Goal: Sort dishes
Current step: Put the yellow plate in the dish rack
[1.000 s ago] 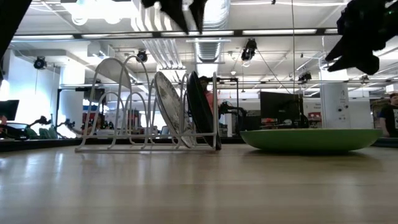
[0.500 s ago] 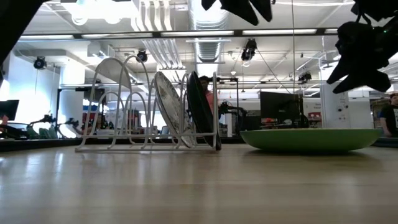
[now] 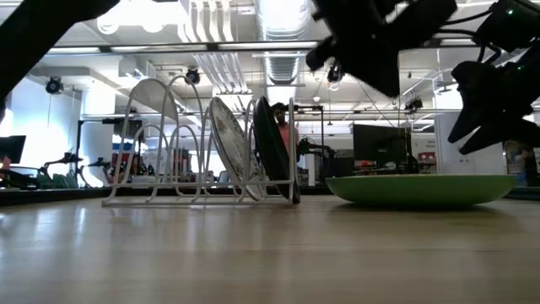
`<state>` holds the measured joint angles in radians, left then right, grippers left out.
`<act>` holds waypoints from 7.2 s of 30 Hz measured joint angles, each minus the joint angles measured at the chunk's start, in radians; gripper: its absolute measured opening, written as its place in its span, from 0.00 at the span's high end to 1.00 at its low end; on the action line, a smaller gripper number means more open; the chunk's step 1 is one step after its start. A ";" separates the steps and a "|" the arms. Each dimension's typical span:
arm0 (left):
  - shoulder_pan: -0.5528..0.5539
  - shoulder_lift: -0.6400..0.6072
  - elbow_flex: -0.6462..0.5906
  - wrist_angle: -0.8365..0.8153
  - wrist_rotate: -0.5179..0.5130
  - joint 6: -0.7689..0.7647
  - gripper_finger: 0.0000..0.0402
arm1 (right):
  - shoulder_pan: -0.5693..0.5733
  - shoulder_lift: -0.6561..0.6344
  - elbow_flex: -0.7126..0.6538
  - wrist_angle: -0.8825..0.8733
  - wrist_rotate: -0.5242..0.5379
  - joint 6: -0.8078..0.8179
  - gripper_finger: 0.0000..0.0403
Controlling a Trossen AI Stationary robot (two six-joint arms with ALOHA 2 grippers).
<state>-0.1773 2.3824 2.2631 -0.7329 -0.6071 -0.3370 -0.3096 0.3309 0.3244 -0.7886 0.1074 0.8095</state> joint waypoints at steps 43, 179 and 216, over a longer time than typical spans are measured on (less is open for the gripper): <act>0.084 0.208 0.000 0.117 0.117 0.015 1.00 | 0.000 0.006 -0.138 0.121 -0.005 0.030 0.57; 0.149 0.230 0.062 0.144 0.251 0.058 1.00 | -0.002 0.292 -0.087 0.345 0.079 -0.194 1.00; 0.151 0.137 0.092 0.219 0.250 0.166 1.00 | 0.000 0.294 0.062 0.255 0.102 -0.342 1.00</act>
<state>-0.0261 2.5199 2.3547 -0.5137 -0.3569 -0.1711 -0.3096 0.6247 0.3860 -0.5338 0.2092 0.4680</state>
